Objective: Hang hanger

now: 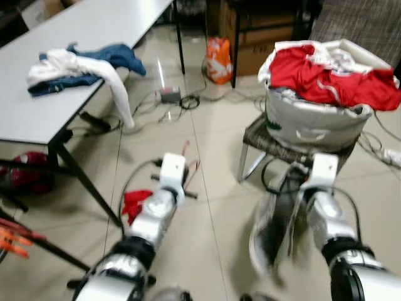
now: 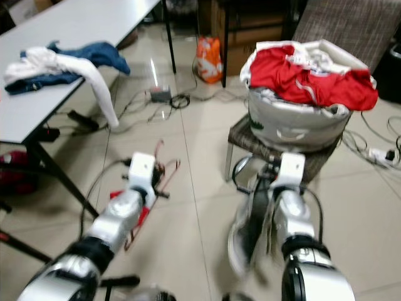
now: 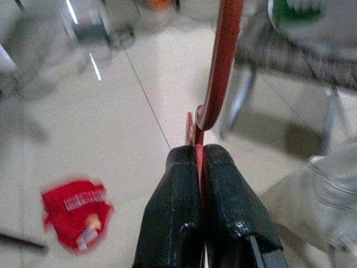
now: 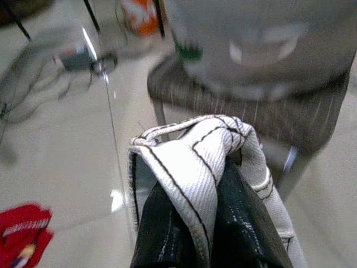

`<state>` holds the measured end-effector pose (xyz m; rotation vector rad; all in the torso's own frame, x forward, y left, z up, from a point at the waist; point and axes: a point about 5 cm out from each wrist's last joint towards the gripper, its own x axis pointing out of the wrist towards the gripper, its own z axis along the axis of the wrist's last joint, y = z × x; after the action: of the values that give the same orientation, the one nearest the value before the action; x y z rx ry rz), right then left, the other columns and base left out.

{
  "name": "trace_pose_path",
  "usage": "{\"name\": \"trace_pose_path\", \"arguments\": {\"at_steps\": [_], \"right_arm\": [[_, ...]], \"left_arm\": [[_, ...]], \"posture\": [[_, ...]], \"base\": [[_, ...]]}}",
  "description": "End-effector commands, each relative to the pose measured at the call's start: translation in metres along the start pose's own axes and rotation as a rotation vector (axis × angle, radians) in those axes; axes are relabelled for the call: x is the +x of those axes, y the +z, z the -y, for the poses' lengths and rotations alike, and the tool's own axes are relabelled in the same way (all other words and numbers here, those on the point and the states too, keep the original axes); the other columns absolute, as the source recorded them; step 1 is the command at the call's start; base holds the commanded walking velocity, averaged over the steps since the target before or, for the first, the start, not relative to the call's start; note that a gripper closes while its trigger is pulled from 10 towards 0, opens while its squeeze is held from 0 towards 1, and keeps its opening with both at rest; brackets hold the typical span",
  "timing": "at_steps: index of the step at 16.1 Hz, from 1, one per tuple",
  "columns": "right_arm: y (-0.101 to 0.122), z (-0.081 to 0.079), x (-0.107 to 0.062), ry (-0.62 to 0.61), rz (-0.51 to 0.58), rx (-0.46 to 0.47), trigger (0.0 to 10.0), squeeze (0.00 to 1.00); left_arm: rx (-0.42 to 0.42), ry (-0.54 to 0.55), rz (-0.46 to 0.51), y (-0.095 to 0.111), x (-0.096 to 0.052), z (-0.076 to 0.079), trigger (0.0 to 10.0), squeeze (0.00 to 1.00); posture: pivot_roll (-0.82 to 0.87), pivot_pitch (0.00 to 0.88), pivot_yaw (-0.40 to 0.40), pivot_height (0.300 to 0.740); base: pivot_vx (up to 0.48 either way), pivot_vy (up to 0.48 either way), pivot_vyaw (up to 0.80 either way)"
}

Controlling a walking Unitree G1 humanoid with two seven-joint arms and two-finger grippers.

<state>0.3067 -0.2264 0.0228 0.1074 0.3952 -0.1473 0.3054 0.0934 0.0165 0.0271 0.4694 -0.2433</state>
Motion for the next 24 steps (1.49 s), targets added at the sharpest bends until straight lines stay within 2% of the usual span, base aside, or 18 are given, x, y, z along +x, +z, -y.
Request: {"name": "trace_pose_path", "arguments": {"at_steps": [1, 2, 3, 4, 5, 6, 7, 8, 10, 14, 16, 17, 20, 22, 24], "right_arm": [[-0.006, -0.006, 0.001, 0.002, -0.052, 0.029, 0.0, 0.0], [-0.03, -0.008, -0.006, -0.014, -0.156, 0.046, 0.0, 0.0], [-0.041, -0.01, -0.009, -0.012, -0.197, 0.04, 0.0, 0.0], [-0.062, -0.014, -0.017, 0.005, -0.286, 0.006, 0.0, 0.0], [-0.084, -0.018, -0.028, 0.042, -0.386, -0.06, 0.0, 0.0], [-0.091, -0.016, -0.032, 0.028, -0.412, -0.056, 0.0, 0.0], [-0.095, -0.018, -0.034, 0.034, -0.432, -0.043, 0.0, 0.0], [-0.106, -0.022, -0.04, 0.067, -0.507, -0.075, 0.0, 0.0], [-0.118, -0.023, -0.048, 0.068, -0.564, -0.092, 0.0, 0.0], [-0.125, -0.023, -0.053, 0.054, -0.582, -0.044, 0.0, 0.0], [-0.126, -0.015, -0.055, 0.029, -0.591, -0.037, 0.0, 0.0], [-0.127, -0.011, -0.055, 0.011, -0.593, -0.029, 0.0, 0.0], [-0.13, -0.003, -0.059, 0.003, -0.613, -0.048, 0.0, 0.0], [-0.136, -0.009, -0.063, 0.045, -0.636, -0.093, 0.0, 0.0], [-0.148, -0.012, -0.072, 0.054, -0.703, -0.118, 0.0, 0.0]], "left_arm": [[-0.034, 0.005, -0.109, -0.024, -0.003, -0.002, 10.0, 0.0], [-0.012, 0.013, -0.225, -0.051, -0.011, -0.002, 10.0, 0.0], [0.005, 0.013, -0.281, -0.065, -0.016, -0.003, 10.0, 0.0], [0.034, -0.008, -0.397, -0.091, -0.028, -0.004, 10.0, 0.0], [0.089, -0.011, -0.526, -0.121, -0.046, -0.012, 10.0, 0.0], [0.107, -0.003, -0.559, -0.129, -0.052, -0.017, 10.0, 0.0], [0.081, 0.033, -0.568, -0.132, -0.055, -0.023, 10.0, 0.0], [0.03, 0.077, -0.577, -0.135, -0.057, -0.027, 10.0, 0.0], [0.002, 0.116, -0.598, -0.14, -0.061, -0.027, 10.0, 0.0], [-0.013, 0.103, -0.624, -0.146, -0.061, -0.007, 10.0, 0.0], [-0.026, 0.097, -0.619, -0.143, -0.058, 0.006, 10.0, 0.0], [-0.024, 0.092, -0.621, -0.144, -0.059, 0.007, 10.0, 0.0], [-0.008, 0.06, -0.637, -0.147, -0.061, 0.018, 10.0, 0.0], [-0.007, 0.059, -0.653, -0.151, -0.063, 0.021, 10.0, 0.0], [-0.039, 0.075, -0.684, -0.156, -0.067, 0.026, 10.0, 0.0]], "posture": [[-0.09, 0.0, 0.091, 0.74], [-0.09, 0.0, 0.087, 0.74], [-0.09, 0.0, 0.086, 0.74], [-0.1, 0.0, 0.093, 0.74], [-0.1, 0.0, 0.094, 0.74], [-0.1, 0.0, 0.094, 0.74], [-0.09, 0.0, 0.094, 0.74], [-0.08, 0.0, 0.093, 0.74], [-0.07, 0.0, 0.09, 0.74], [-0.05, 0.0, 0.089, 0.74], [-0.04, 0.0, 0.091, 0.74], [-0.05, 0.0, 0.097, 0.74], [-0.07, 0.0, 0.126, 0.74], [-0.08, 0.0, 0.135, 0.74], [-0.08, 0.0, 0.138, 0.74]], "base": [[0.0, 0.0, 0.0], [0.0, 0.0, 0.0], [0.0, 0.0, 0.0], [0.0, 0.0, 0.0], [0.0, 0.0, 0.0], [0.0, 0.0, 0.0], [0.0, 0.0, 0.0], [0.0, 0.0, 0.0], [0.0, 0.0, 0.0], [0.0, 0.0, 0.0], [0.0, 0.0, 0.0], [0.0, 0.0, 0.0], [0.0, 0.0, 0.0], [0.0, 0.0, 0.0], [0.0, 0.0, 0.0]]}}
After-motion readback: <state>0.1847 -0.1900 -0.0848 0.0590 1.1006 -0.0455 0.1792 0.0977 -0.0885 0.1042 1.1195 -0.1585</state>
